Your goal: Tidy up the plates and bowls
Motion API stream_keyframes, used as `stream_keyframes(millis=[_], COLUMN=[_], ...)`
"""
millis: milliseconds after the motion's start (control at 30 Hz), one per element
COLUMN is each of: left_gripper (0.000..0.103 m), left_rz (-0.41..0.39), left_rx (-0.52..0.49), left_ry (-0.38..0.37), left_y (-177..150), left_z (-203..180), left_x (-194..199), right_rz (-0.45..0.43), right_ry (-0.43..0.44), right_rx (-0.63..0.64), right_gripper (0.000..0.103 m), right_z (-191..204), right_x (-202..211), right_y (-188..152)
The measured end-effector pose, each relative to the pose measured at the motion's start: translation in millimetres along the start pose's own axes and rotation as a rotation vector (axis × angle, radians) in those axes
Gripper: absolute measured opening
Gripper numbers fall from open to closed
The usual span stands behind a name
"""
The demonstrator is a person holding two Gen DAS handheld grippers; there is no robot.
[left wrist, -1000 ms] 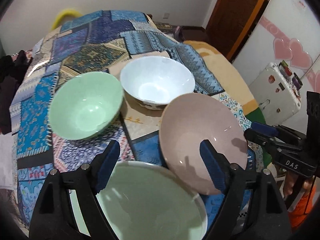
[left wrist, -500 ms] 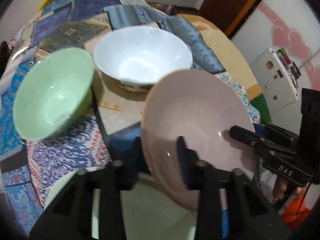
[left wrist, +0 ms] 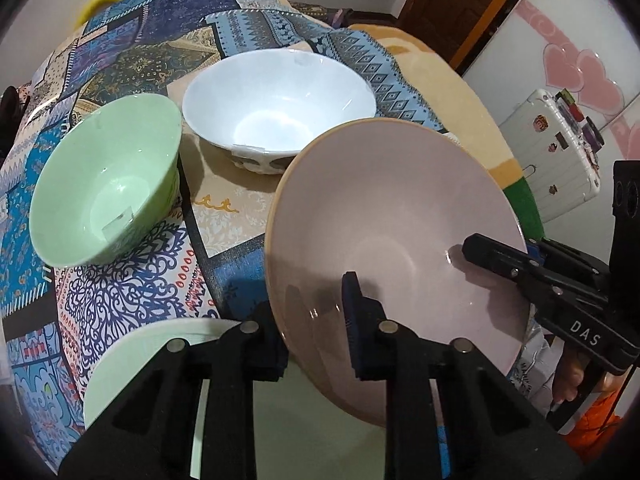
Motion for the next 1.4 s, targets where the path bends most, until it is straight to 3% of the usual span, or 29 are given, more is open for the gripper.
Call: stream_keyframes(millis=[700,1400], left_gripper=[0.023,0.023], left_rz=[-0.17,-0.291], left_rx=[0.057,0.239], left_ry=[0.004,0.102], left_y=[-21,-94], left_z=[22,123], left_x=[90,162], right_rz=[-0.106,-0.05], right_ry=[0.025,0.12], right_rx=[0.139,0.33], right_gripper=[0.02,0.02], right_z=[70,181], right_x=[35,-1], right_y=[17,5])
Point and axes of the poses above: each gripper's, at about its wrist camera, not at the fingertips, and x roughly against the way its jaws point, z to its left, y to its top, the point moved 1 cm from there along -x, roughly the way its jaws point, and after that the axes turned 7 degrees about y, right-handed, at the moved point
